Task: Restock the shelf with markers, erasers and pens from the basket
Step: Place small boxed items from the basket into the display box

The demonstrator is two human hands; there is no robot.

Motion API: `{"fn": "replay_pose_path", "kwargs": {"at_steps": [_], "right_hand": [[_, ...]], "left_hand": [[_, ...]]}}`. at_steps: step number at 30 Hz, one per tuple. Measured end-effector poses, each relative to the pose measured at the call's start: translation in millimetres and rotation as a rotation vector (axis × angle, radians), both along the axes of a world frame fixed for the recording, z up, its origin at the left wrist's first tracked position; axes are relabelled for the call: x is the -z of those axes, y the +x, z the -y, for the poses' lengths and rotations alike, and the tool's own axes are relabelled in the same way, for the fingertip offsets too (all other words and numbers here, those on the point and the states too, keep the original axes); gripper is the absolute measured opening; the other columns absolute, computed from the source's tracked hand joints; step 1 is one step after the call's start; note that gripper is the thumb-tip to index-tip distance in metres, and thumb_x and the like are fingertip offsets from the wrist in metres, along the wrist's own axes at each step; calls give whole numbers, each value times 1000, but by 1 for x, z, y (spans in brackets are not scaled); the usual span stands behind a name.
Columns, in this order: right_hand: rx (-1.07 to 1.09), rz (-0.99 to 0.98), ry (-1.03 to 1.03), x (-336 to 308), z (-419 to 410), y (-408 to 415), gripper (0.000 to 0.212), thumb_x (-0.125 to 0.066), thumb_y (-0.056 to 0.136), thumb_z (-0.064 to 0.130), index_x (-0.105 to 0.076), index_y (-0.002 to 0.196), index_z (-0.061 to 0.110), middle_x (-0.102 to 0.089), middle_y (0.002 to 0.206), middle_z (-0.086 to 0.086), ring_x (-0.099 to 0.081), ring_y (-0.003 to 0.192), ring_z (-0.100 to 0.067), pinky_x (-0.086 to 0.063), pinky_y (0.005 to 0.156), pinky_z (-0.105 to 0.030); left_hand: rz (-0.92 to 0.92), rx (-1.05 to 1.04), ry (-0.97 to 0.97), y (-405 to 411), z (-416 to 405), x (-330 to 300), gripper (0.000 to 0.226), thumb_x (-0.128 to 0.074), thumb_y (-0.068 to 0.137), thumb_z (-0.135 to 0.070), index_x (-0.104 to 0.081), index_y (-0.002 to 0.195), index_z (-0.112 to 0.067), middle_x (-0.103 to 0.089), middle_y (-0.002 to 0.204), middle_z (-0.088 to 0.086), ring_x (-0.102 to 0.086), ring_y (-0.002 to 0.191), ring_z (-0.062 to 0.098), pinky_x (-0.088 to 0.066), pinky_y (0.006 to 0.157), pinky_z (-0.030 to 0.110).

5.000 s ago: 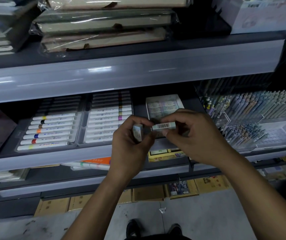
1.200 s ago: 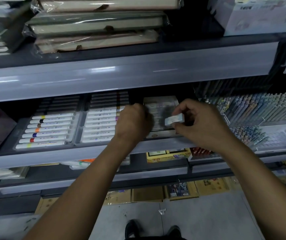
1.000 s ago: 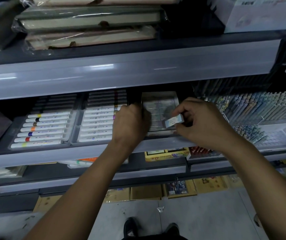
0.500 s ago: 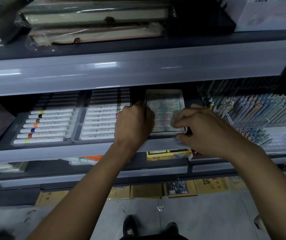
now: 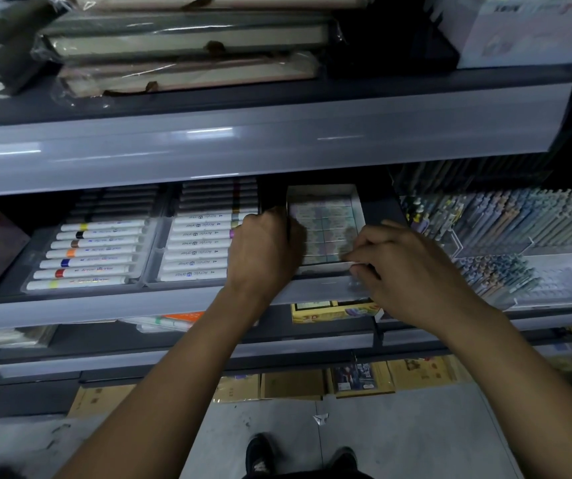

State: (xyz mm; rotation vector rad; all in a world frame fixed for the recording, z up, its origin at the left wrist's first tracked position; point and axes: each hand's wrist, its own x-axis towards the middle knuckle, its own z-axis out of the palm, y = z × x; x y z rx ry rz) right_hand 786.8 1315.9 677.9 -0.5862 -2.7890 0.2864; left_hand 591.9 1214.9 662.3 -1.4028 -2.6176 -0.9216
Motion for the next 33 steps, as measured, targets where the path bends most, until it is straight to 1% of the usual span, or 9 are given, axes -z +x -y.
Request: {"fn": "replay_pose_path", "kwargs": {"at_steps": [2, 6, 8, 14, 18, 24, 27, 31, 33], "right_hand": [[12, 1, 17, -1, 2, 0, 15, -71, 95, 15, -81, 106, 15, -69, 104, 4, -58, 100, -22, -48, 78, -32], [48, -21, -6, -4, 8, 3, 19, -67, 97, 22, -79, 112, 21, -68, 112, 10, -65, 98, -21, -57, 77, -38], [56, -29, -28, -6, 12, 2, 24, -62, 99, 31, -77, 118, 27, -67, 117, 14, -67, 96, -18, -58, 74, -40], [85, -150, -1, -7, 25, -7, 21, -64, 99, 29, -76, 112, 18, -63, 107, 4, -66, 80, -24, -45, 64, -28], [-12, -216, -71, -6, 44, -23, 24, -58, 100, 29, -73, 106, 12, -60, 105, -2, -63, 84, -26, -56, 71, -42], [-169, -213, -148, -5, 93, -42, 16, -65, 97, 28, -73, 103, 16, -60, 98, 3, -56, 79, -12, -45, 65, -25], [-224, -196, -165, -2, 120, -51, 22, -57, 100, 35, -73, 105, 20, -62, 104, 4, -60, 84, -13, -43, 66, -24], [-266, -126, -119, 4, 166, -62, 28, -53, 102, 43, -71, 108, 21, -62, 111, 3, -61, 93, -16, -38, 68, -23], [-277, -81, -115, 10, 193, -65, 30, -54, 102, 45, -71, 110, 21, -63, 116, 2, -61, 101, -16, -40, 72, -24]], "left_hand": [[-11, -22, -31, 0, 0, -3, 32, -54, 103, -31, -65, 82, -9, -54, 60, 7, -45, 50, 26, -31, 47, 29], [-26, -8, -49, 0, 2, -7, 34, -57, 102, -33, -70, 83, -8, -68, 71, 17, -64, 65, 38, -50, 58, 38], [-36, -16, -24, 3, 8, -10, 33, -59, 101, -34, -68, 79, -10, -64, 66, 13, -63, 63, 37, -44, 55, 35], [-85, -122, 35, 13, 38, -23, 35, -45, 92, -38, -74, 93, -19, -68, 67, 8, -63, 65, 39, -55, 59, 41], [-170, -213, 28, 18, 70, -25, 34, -44, 94, -36, -73, 90, -19, -68, 69, 3, -64, 64, 34, -51, 55, 38], [-246, -357, -67, 29, 141, -16, 28, -50, 97, -33, -72, 87, -19, -66, 70, 0, -63, 58, 28, -48, 50, 33], [-227, -445, -112, 31, 182, -8, 26, -53, 96, -33, -72, 86, -19, -68, 71, 3, -64, 61, 32, -46, 51, 32], [-230, -519, -149, 31, 238, -1, 24, -52, 92, -34, -54, 71, -22, -65, 68, 6, -61, 57, 36, -35, 49, 29], [-220, -544, -168, 31, 269, 3, 22, -55, 92, -33, -61, 75, -22, -65, 70, 2, -61, 57, 32, -31, 50, 27]]}}
